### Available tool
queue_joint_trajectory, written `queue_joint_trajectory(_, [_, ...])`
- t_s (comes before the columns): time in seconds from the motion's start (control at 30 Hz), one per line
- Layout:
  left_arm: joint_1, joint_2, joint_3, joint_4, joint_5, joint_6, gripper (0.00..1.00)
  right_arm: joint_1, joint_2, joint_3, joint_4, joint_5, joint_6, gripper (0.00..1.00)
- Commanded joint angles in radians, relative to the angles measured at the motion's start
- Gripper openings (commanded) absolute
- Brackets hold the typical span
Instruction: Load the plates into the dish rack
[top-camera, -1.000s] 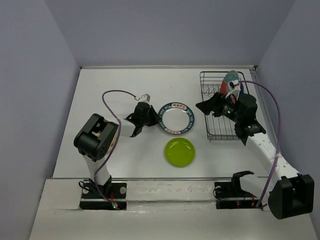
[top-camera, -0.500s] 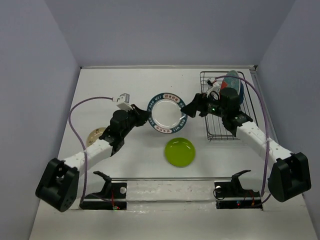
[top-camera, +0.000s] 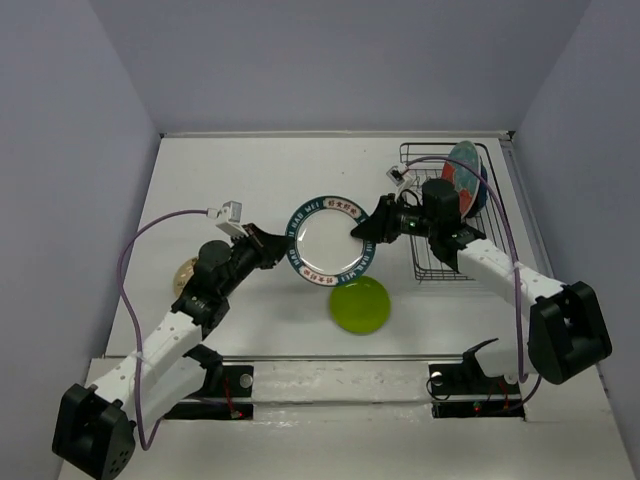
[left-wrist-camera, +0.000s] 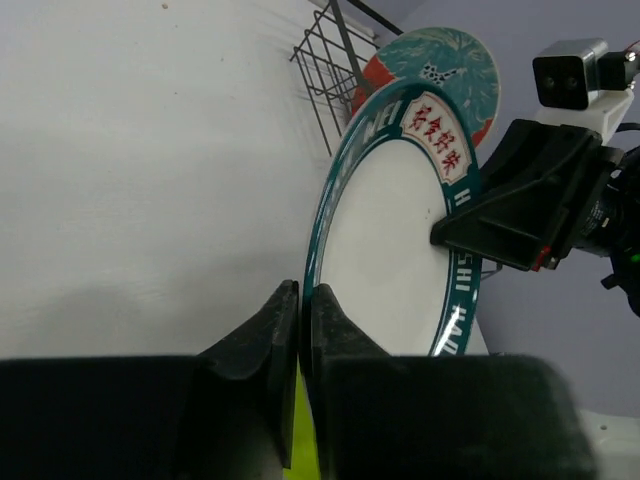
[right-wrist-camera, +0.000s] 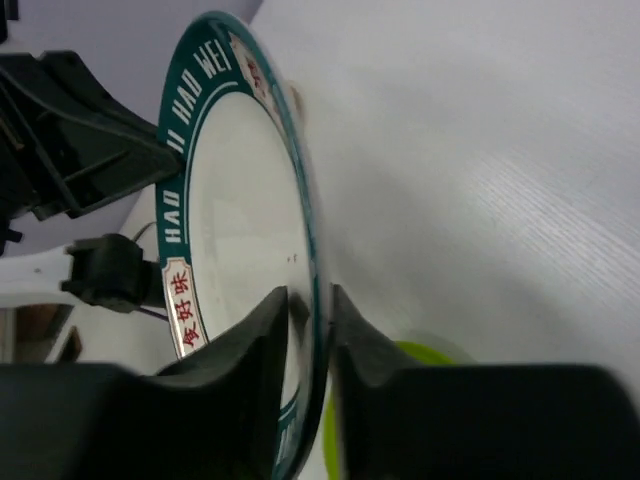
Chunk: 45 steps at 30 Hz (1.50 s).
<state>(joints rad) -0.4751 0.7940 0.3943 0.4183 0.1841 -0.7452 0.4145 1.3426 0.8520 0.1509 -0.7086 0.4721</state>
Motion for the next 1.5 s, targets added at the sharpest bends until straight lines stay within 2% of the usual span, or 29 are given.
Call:
queue_joint_trajectory(0.0, [0.009,-0.055,0.044,0.038,0.064,-0.005,0.29,0.012,0.013,-0.039,0.260,-0.170,0.166,0.09])
queue_joint_trajectory(0.03, [0.007,-0.064,0.058,0.015,0.074,0.018,0.63,0.012,-0.006,-0.044,0.262,-0.137,0.168,0.07])
queue_joint_trajectory(0.07, [0.009,-0.067,0.099,-0.054,0.077,0.038,0.79,0.012,-0.020,-0.048,0.254,-0.114,0.163,0.07])
queue_joint_trajectory(0.13, [0.009,-0.091,0.147,-0.140,0.071,0.119,0.99,0.012,-0.055,-0.028,0.199,-0.016,0.136,0.07])
queue_joint_trajectory(0.17, [0.010,-0.110,0.231,-0.242,0.060,0.194,0.99,0.001,-0.078,0.017,0.097,0.083,0.061,0.07])
queue_joint_trajectory(0.2, [0.010,-0.117,0.232,-0.300,0.055,0.195,0.99,0.001,-0.079,0.047,0.044,0.084,0.060,0.07])
queue_joint_trajectory(0.23, [0.010,-0.121,0.292,-0.352,0.051,0.287,0.99,0.001,-0.101,0.076,-0.059,0.198,0.007,0.07])
queue_joint_trajectory(0.3, [0.010,-0.127,0.348,-0.518,0.003,0.378,0.99,-0.028,-0.124,0.145,-0.131,0.289,-0.033,0.07])
queue_joint_trajectory(0.4, [0.009,-0.142,0.373,-0.617,-0.057,0.486,0.99,-0.042,-0.157,0.231,-0.275,0.547,-0.113,0.07])
queue_joint_trajectory(0.43, [0.010,-0.150,0.330,-0.615,-0.069,0.503,0.99,-0.042,-0.158,0.252,-0.324,0.712,-0.151,0.07])
queue_joint_trajectory(0.5, [0.009,-0.179,0.261,-0.552,-0.080,0.488,0.99,-0.051,-0.146,0.327,-0.375,0.927,-0.190,0.07])
queue_joint_trajectory(0.6, [0.012,-0.186,0.267,-0.543,-0.026,0.504,0.99,-0.051,-0.106,0.413,-0.453,1.085,-0.271,0.07])
queue_joint_trajectory(0.63, [0.015,-0.194,0.265,-0.538,-0.029,0.513,0.99,-0.051,-0.093,0.468,-0.473,1.186,-0.321,0.07])
queue_joint_trajectory(0.77, [0.013,-0.219,0.262,-0.544,-0.023,0.521,0.99,-0.051,0.002,0.611,-0.504,1.428,-0.460,0.07])
queue_joint_trajectory(0.87, [-0.028,-0.245,0.265,-0.552,-0.054,0.521,0.99,-0.071,0.085,0.691,-0.507,1.529,-0.555,0.07])
queue_joint_trajectory(1.07, [-0.100,-0.276,0.261,-0.564,-0.104,0.521,0.99,-0.103,0.225,0.779,-0.522,1.607,-0.682,0.07])
queue_joint_trajectory(1.3, [-0.135,-0.292,0.261,-0.566,-0.118,0.521,0.99,-0.154,0.263,0.771,-0.593,1.536,-0.635,0.07])
queue_joint_trajectory(1.47, [-0.135,-0.294,0.259,-0.566,-0.123,0.520,0.99,-0.198,0.285,0.717,-0.603,1.431,-0.564,0.07])
